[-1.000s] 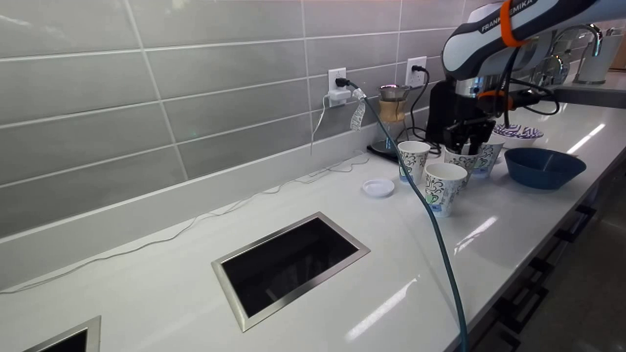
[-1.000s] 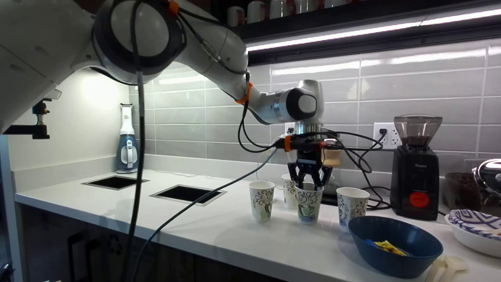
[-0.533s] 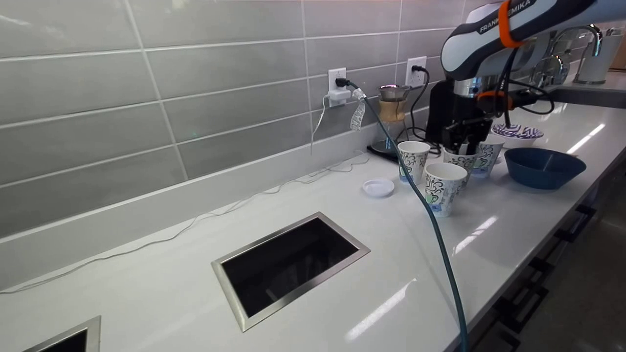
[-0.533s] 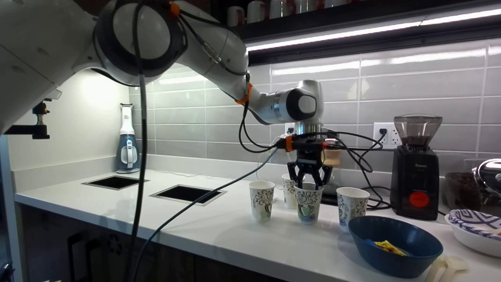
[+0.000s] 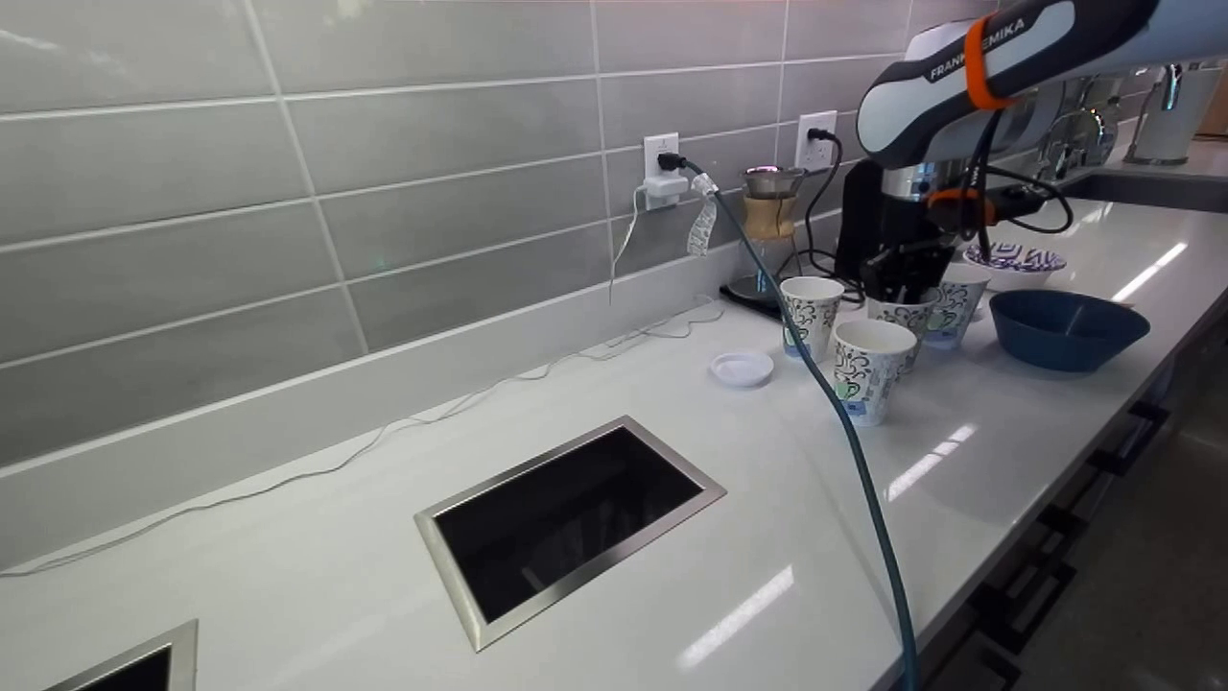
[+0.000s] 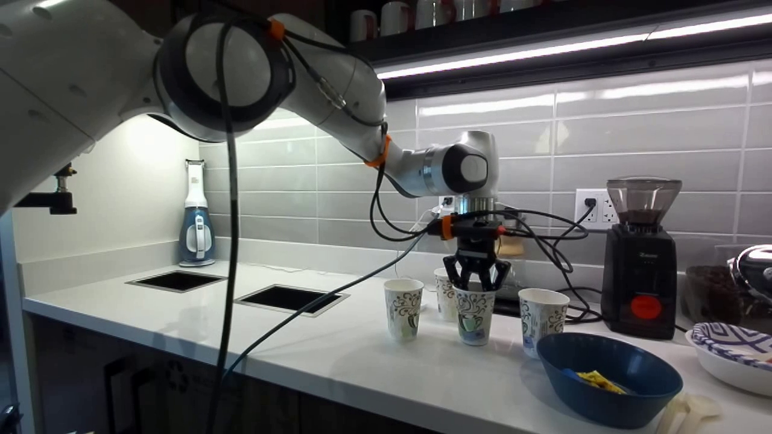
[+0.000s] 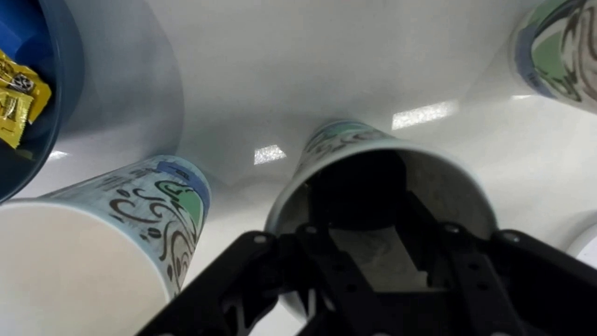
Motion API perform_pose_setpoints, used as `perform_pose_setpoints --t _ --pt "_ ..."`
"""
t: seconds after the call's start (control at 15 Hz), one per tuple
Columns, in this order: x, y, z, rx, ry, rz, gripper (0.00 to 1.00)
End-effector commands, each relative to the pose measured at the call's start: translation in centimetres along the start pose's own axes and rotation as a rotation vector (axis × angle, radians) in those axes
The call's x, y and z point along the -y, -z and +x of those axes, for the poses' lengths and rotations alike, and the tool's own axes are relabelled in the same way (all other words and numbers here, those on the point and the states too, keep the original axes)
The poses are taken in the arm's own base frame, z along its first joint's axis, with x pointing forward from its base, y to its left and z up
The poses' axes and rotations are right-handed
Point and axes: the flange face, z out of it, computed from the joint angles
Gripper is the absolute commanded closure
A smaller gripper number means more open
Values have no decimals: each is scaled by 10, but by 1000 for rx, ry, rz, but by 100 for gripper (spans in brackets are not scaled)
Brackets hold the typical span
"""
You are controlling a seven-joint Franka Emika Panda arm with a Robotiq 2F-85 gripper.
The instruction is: Move the black object from the cup to the countertop
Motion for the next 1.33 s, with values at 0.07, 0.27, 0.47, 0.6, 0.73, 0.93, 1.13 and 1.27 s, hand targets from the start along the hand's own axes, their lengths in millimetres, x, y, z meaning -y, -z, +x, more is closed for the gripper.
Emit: perform_pose_setpoints --t 0.07,0.27,0.47,0.6,0.73,0.93,1.13,1.27 --pt "-1 -8 9 1 25 -21 48" --pt "-1 -11 8 10 25 -21 72" --pt "0 -7 8 13 26 -17 91" --pt "0 -4 7 14 22 -22 100" --pt "-1 2 7 7 21 -44 100" --pt "-2 16 5 4 14 -63 100" --pt "0 39 3 -2 -2 -59 100" --pt "0 55 -1 -2 -15 -52 100"
